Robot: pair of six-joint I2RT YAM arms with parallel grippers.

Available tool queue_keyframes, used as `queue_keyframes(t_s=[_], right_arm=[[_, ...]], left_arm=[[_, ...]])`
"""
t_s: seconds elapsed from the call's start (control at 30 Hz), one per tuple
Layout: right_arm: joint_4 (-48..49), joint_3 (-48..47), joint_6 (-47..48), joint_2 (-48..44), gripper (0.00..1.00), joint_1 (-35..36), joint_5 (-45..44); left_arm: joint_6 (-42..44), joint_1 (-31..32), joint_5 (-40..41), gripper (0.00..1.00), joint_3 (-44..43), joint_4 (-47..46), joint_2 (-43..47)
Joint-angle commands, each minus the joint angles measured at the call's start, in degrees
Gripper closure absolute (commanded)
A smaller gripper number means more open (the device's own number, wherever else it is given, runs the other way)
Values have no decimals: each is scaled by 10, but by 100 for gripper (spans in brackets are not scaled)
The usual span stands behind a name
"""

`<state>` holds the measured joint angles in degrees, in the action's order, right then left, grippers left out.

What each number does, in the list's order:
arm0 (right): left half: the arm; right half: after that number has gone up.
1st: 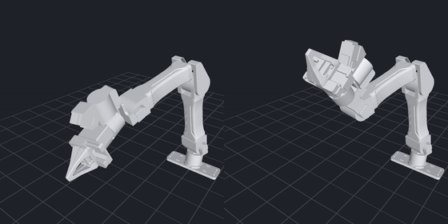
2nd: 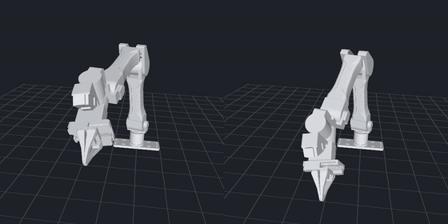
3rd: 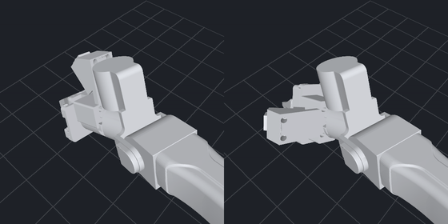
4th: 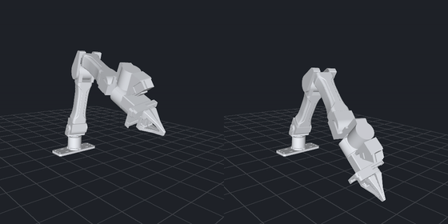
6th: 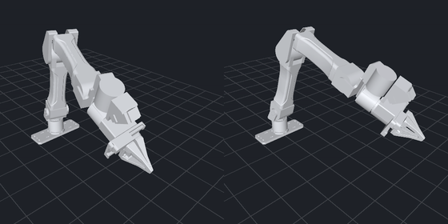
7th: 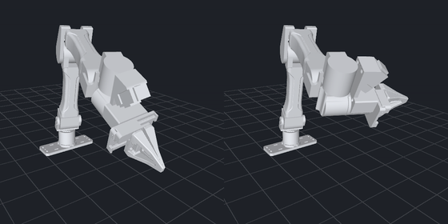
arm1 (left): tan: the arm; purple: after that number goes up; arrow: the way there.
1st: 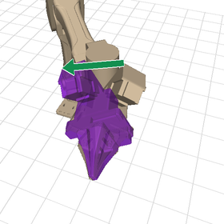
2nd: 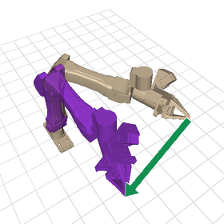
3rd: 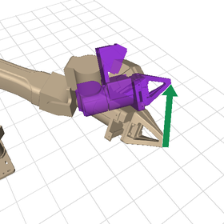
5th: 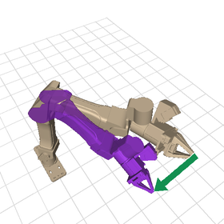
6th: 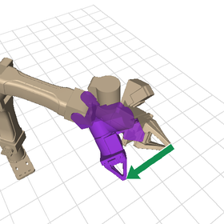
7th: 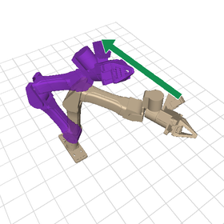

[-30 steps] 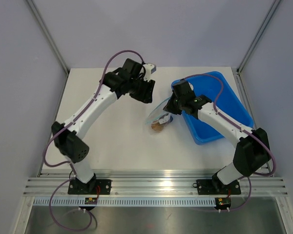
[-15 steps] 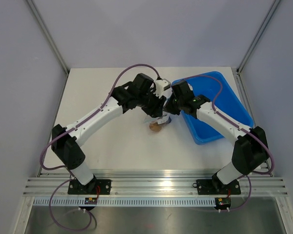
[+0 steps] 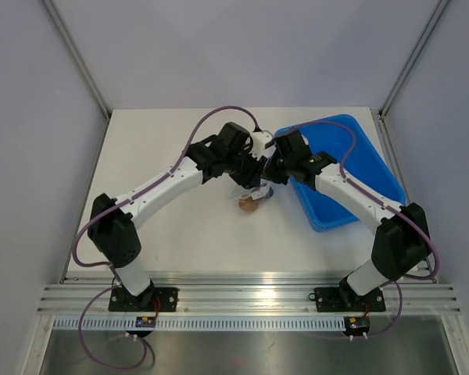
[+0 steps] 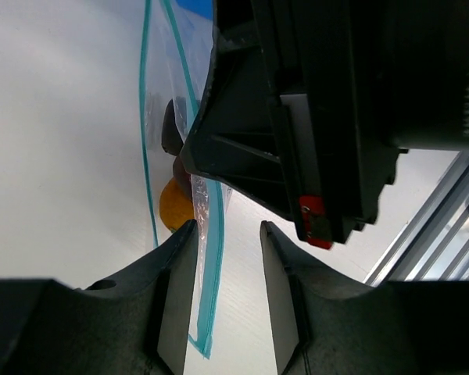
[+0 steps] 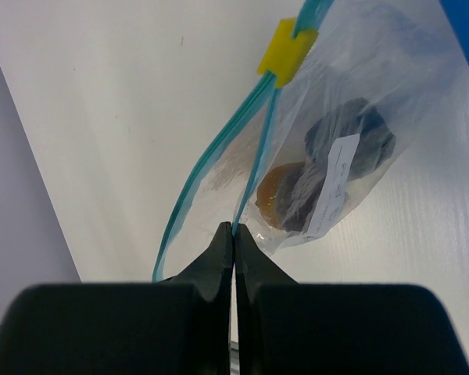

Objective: Place the food in the zip-top bag and seal the zipper
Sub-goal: Adjust the zipper food storage bag at the center of the board.

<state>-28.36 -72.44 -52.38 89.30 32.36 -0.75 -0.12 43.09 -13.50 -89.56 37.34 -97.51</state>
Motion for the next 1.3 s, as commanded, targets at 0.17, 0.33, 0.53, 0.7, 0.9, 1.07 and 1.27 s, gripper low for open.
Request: queue_keyframes(t_s=[0.17,0.33,0.53,0.7,0.9,1.07,1.27], right_arm=[[7,-6,-14,-41,100,-3,5],[7,-3,-15,-51,100,-3,5],[7,6,-20,-62,100,-4,25],[9,16,-25,-69,100,-4,29],[24,33,48,-103,75,-12,35],[-21,36,153,-170,58,-55,35],[-21,49,363,-224,55,-156,189]], left_arm=[[12,4,20,61,24,-52,-3],[11,4,42,58,23,-56,-9],[12,4,47,58,18,-64,-27],[7,4,40,76,23,-69,-30],[19,-5,2,100,21,-54,-29],[62,-16,-59,100,38,-45,-6],[118,-26,-69,100,62,-55,5]])
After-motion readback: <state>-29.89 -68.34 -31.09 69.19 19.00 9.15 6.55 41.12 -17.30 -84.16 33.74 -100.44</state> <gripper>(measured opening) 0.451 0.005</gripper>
